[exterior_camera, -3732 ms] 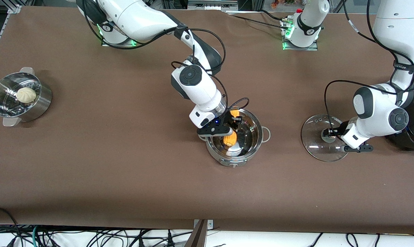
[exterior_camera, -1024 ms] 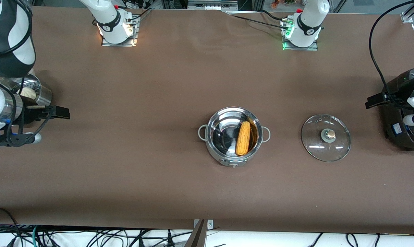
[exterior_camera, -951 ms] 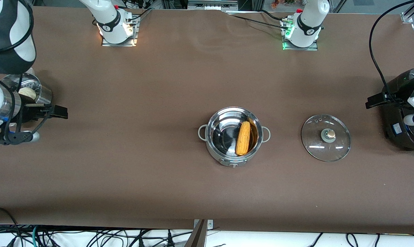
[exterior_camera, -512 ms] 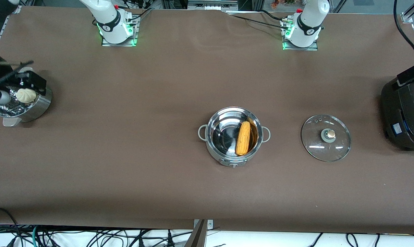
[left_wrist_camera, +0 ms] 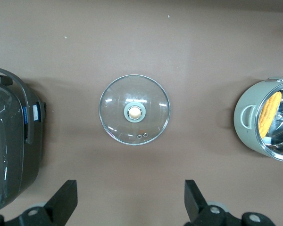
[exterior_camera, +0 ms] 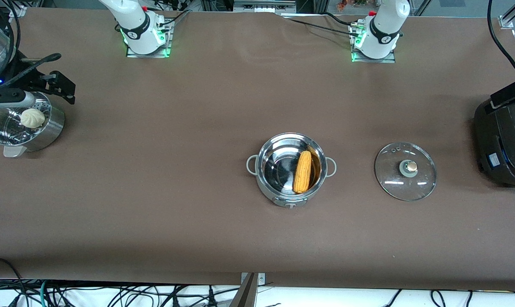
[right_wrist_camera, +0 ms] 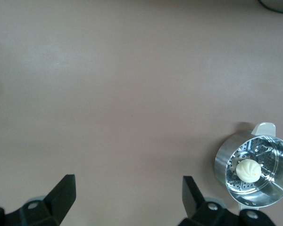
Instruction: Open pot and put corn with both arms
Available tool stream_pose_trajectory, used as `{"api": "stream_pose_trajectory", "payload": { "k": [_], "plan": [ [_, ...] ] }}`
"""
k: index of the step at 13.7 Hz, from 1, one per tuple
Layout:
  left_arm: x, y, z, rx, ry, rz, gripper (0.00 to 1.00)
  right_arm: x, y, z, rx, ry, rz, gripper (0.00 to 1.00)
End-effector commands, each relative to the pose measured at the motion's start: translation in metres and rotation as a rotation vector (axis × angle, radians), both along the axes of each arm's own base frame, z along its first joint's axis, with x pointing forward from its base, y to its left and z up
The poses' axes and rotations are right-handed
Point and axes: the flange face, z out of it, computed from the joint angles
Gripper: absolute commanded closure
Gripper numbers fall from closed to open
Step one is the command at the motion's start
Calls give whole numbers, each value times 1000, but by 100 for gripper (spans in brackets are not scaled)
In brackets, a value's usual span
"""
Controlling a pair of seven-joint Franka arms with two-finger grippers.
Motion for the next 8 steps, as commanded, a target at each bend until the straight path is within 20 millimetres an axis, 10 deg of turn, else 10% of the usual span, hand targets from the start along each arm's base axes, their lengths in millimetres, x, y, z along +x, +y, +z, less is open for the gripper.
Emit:
{"api": "stream_pose_trajectory", "payload": {
  "k": [1,8],
  "plan": [
    [0,-8,5,4,1,-12,0,-12,5,-3,12,-4,14,0],
    [-17,-13,10,9,-18,-19,0,6,-7,-26,22,67,-14,0]
  ]
}}
